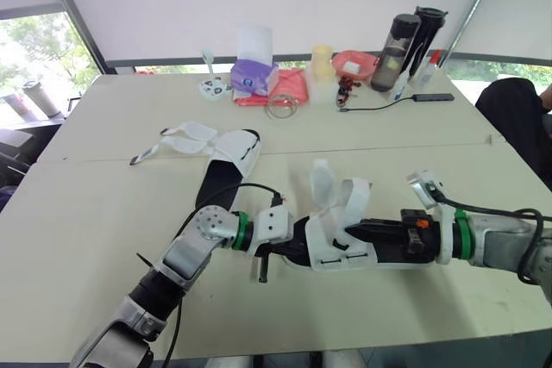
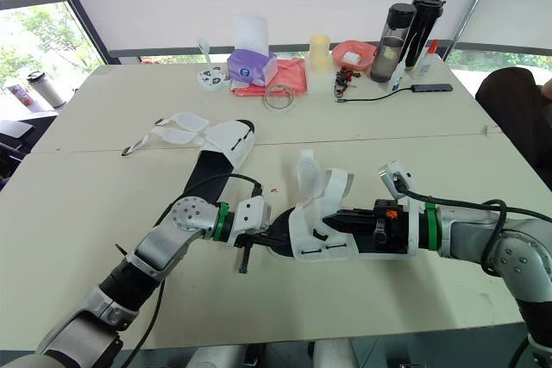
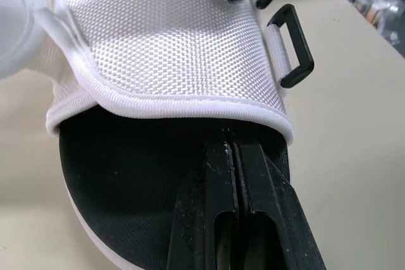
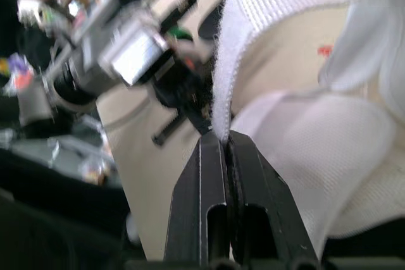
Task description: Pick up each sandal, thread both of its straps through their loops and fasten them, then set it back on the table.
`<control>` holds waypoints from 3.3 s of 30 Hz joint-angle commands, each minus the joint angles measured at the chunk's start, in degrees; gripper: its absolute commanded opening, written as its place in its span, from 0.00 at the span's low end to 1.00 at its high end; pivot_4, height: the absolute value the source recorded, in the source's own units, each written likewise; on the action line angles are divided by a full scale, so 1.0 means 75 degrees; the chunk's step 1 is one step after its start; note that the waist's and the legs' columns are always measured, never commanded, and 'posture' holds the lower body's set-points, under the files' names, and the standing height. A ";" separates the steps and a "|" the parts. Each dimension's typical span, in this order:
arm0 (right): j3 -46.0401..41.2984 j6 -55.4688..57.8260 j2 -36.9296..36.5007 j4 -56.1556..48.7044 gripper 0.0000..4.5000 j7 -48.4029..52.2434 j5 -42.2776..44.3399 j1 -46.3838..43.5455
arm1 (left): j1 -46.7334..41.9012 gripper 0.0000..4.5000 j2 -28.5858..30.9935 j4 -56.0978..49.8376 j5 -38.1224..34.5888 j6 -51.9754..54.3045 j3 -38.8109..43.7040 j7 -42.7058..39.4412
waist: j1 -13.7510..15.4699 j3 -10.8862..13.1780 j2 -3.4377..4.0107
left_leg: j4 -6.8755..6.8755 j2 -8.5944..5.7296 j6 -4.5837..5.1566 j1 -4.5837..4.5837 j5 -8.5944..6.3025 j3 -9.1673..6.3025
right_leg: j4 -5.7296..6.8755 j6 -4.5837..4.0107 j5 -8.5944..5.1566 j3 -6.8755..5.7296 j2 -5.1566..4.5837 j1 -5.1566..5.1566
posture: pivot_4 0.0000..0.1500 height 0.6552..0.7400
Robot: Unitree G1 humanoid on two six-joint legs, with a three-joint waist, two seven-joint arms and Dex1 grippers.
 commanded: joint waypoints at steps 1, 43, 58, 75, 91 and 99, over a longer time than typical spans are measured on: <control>-0.0005 0.0333 -0.0270 0.0412 0.01 0.0664 -0.0060 -0.0435 | -0.0078 0.00 0.0177 0.0337 0.0546 -0.0214 -0.0168 0.0106 | -0.0003 0.0000 0.0000 | 0.0000 0.0000 0.0000 0.0000 0.0000 0.0000 | 0.0000 0.0000 0.0000 0.0000 -0.0001 0.0000 | 1.00 1.00; 0.1134 0.1075 -0.0143 0.1704 0.01 0.2587 -0.2328 -0.1743 | 0.0092 0.00 0.0077 0.0233 0.0506 -0.0066 -0.0073 0.0508 | -0.0002 -0.0001 0.0000 | -0.0003 0.0000 -0.0002 -0.0008 -0.0001 0.0001 | 0.0001 -0.0004 0.0004 0.0000 -0.0001 -0.0015 | 1.00 1.00; -0.0360 0.0775 0.0647 0.0799 0.77 0.1589 -0.1837 -0.0899 | 0.0151 0.00 0.0077 0.0194 0.0501 -0.0005 -0.0068 0.0600 | -0.0002 -0.0001 -0.0001 | -0.0003 -0.0001 -0.0002 -0.0006 -0.0001 0.0000 | 0.0001 -0.0002 0.0005 0.0000 0.0000 -0.0014 | 1.00 1.00; -0.1477 0.1880 0.1780 -0.0436 0.77 -0.1032 0.0594 0.0326 | 0.0023 0.00 -0.0037 0.0469 0.0545 -0.0105 -0.0120 0.0599 | -0.0001 -0.0004 -0.0002 | -0.0004 0.0000 -0.0002 -0.0005 -0.0001 -0.0002 | 0.0001 -0.0002 0.0004 0.0000 -0.0001 -0.0011 | 1.00 1.00; -0.1128 0.1489 0.1314 0.0001 0.01 -0.0838 0.0467 -0.0049 | 0.0093 0.00 -0.0049 0.0421 0.0585 -0.0141 -0.0173 0.0621 | -0.0006 -0.0005 -0.0003 | -0.0004 0.0000 -0.0001 -0.0005 -0.0001 -0.0001 | 0.0001 -0.0002 0.0004 -0.0001 0.0000 -0.0009 | 1.00 1.00; -0.0324 0.1629 0.0627 0.0531 0.01 0.0160 -0.0052 -0.0876 | 0.0057 0.00 0.0041 0.0366 0.0959 -0.0483 -0.0321 0.0643 | 0.0009 -0.0005 -0.0003 | -0.0004 -0.0001 -0.0001 -0.0006 -0.0001 -0.0001 | -0.0003 -0.0003 0.0003 -0.0002 -0.0001 -0.0009 | 1.00 1.00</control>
